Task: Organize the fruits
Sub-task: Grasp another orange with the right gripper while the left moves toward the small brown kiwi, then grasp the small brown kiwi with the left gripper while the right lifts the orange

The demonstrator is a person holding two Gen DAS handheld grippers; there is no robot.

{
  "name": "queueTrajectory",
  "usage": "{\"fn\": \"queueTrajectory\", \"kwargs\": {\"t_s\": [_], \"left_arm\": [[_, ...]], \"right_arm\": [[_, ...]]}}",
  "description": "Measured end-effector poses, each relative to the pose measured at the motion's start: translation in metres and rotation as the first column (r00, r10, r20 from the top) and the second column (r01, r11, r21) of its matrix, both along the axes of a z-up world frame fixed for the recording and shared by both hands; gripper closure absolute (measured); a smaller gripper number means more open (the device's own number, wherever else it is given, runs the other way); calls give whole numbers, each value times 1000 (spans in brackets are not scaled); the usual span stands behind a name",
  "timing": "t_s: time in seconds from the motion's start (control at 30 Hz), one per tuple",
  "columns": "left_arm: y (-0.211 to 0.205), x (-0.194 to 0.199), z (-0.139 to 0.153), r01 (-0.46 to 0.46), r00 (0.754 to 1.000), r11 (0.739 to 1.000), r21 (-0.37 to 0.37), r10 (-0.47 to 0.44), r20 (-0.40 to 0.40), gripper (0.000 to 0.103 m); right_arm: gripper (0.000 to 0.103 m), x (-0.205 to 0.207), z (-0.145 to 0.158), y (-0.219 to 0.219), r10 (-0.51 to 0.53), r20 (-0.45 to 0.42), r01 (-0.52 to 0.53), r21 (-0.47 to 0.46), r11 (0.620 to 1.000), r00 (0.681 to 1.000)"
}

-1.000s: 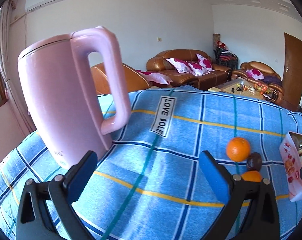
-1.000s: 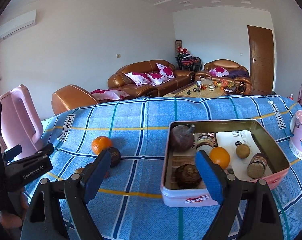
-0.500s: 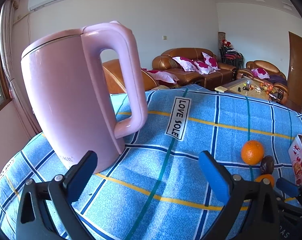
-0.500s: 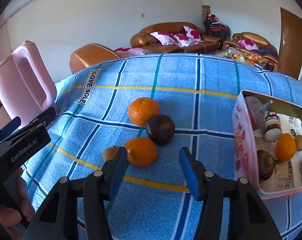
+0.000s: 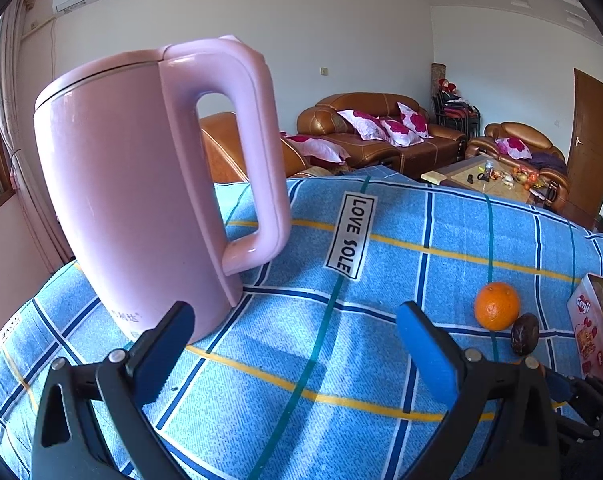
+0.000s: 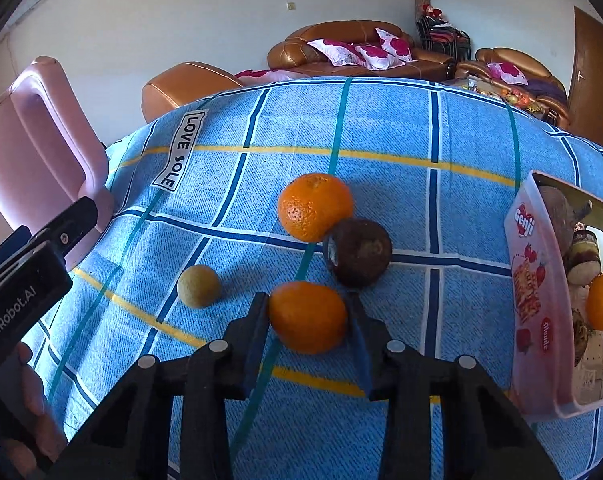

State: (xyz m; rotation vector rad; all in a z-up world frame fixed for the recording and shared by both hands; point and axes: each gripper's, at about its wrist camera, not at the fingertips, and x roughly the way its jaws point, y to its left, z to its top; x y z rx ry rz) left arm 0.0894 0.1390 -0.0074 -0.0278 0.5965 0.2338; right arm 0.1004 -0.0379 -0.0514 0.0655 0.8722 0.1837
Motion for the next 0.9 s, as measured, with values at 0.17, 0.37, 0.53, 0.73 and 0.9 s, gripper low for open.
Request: {"fn": "queueTrajectory", "kwargs": {"t_s": [0.17,0.37,0.53,0.73,0.9], "left_arm": [[-9,-2,-2,116,993,991,-66,-117,-6,1],[-43,4,-12,280,956,959,-54,-283,-77,14],[-68,19,-28,332,926,943,-21,-330,-185,29],[-77,35,-43,356,888,932,-69,-360,-286,61],[-75,34,-40,358,888,928,-104,-372,-269,75]], "right_arm": [[64,-26,15,-21,-22,87,17,53,998,996],[64,-58,36,-40,-106,250,101,34,994,962],[63,-60,41,-46,-117,270,113,30,993,956],[63,-57,39,-43,-107,262,103,30,994,959],[63,-55,38,-40,-100,255,97,24,995,962]]}}
